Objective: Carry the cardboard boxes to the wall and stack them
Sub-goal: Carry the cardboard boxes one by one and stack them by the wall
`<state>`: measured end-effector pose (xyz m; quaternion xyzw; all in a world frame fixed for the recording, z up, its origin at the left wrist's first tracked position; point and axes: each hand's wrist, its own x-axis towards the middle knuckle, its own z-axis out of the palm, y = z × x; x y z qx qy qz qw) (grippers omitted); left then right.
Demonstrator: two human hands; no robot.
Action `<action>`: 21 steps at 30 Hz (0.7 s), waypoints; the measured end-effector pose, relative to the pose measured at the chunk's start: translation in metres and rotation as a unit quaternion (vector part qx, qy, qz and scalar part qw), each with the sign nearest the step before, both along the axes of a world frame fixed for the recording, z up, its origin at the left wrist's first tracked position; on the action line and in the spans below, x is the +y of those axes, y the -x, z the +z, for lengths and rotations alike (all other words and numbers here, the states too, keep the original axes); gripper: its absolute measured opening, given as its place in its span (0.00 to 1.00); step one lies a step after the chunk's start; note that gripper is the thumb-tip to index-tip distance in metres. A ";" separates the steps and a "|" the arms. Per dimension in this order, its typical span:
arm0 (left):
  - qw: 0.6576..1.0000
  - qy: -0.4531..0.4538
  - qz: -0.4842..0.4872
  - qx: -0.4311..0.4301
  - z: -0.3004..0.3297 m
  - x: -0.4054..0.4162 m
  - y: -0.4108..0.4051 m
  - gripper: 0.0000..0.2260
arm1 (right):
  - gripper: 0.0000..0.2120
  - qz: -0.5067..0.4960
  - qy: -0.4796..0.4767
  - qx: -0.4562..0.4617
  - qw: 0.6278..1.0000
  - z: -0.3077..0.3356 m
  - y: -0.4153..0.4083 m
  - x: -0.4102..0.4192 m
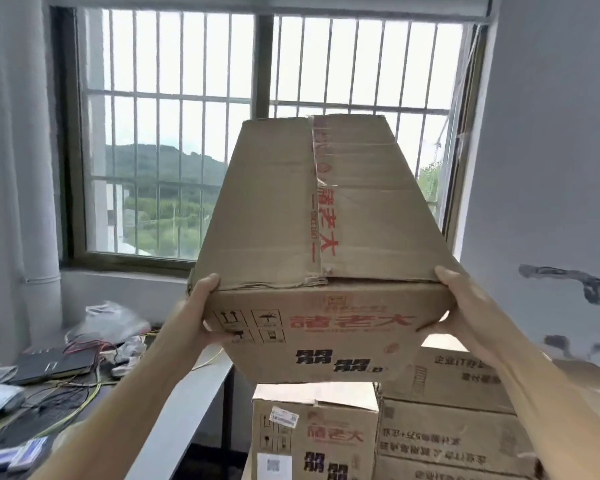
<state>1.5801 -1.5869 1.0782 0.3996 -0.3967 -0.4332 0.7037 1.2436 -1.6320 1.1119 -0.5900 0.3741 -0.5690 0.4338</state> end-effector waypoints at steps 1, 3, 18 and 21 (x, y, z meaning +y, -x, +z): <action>1.000 -0.002 0.001 -0.004 -0.002 -0.019 -0.001 0.09 | 0.45 0.001 -0.006 -0.001 1.000 -0.004 -0.001 -0.018; 1.000 -0.014 -0.003 -0.012 -0.009 -0.051 -0.002 0.09 | 0.49 0.001 -0.025 -0.002 1.000 -0.014 0.000 -0.052; 0.978 -0.157 -0.079 -0.109 -0.033 -0.238 -0.021 0.15 | 0.15 -0.055 -0.179 0.001 0.982 -0.055 -0.005 -0.226; 0.973 -0.174 -0.073 -0.132 -0.028 -0.265 -0.022 0.19 | 0.19 -0.080 -0.195 0.026 0.977 -0.052 -0.010 -0.248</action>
